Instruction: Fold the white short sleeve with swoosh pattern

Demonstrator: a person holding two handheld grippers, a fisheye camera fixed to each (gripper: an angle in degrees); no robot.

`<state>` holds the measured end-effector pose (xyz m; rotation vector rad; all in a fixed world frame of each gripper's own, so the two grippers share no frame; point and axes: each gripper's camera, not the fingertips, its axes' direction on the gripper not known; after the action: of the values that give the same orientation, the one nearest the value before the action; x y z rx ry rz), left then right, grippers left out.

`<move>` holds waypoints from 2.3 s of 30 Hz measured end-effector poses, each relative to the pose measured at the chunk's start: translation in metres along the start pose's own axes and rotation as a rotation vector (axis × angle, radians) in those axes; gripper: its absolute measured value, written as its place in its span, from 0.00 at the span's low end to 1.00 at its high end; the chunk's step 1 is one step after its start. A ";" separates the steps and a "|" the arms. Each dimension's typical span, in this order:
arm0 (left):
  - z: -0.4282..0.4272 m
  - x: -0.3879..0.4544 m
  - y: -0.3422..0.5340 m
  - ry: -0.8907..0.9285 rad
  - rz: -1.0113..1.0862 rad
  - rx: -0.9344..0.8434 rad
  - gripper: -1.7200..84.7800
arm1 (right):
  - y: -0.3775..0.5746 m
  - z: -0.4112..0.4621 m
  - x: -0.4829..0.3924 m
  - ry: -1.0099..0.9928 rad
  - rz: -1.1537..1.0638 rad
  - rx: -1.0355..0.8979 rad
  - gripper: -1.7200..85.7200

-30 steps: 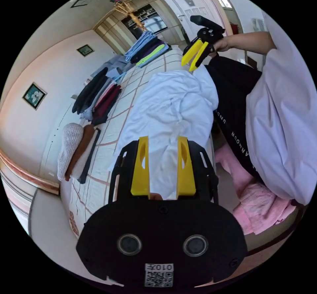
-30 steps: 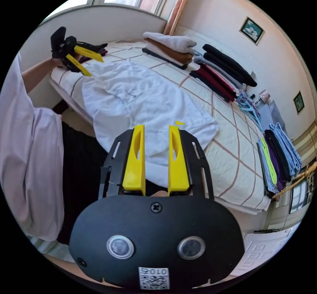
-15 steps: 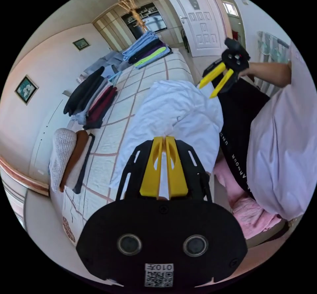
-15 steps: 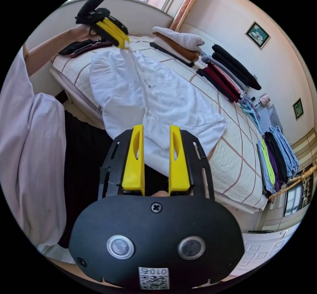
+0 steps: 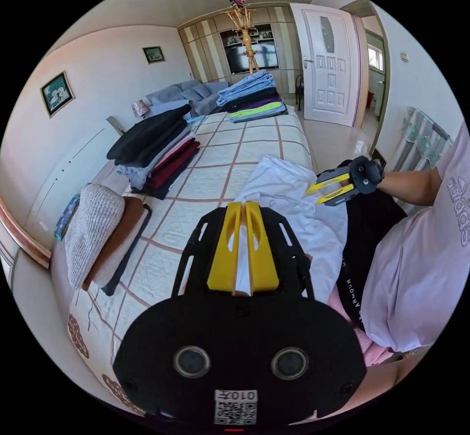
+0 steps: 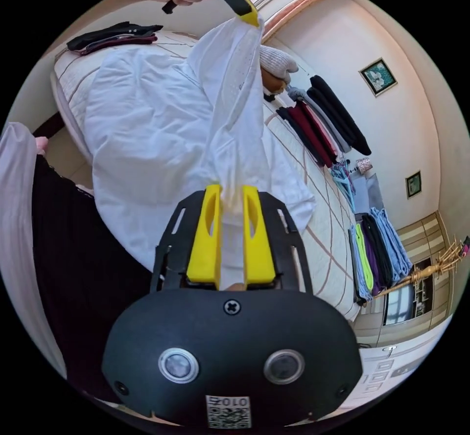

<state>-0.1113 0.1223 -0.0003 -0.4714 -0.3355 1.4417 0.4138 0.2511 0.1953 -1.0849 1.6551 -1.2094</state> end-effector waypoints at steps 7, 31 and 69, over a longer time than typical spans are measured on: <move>0.074 -0.054 0.056 0.150 -0.152 -0.135 0.07 | -0.001 -0.007 0.076 -0.192 0.290 0.073 0.04; 0.122 -0.063 0.058 0.299 -0.106 -0.220 0.07 | -0.005 0.030 0.068 -0.257 0.355 0.048 0.08; -0.546 0.023 -0.220 -0.090 0.337 0.636 0.02 | -0.140 -0.427 0.169 0.593 0.295 0.333 0.05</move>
<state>0.3503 0.0727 -0.3635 0.0618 0.1486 1.7992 -0.0119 0.1877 0.4070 -0.2676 1.8630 -1.6250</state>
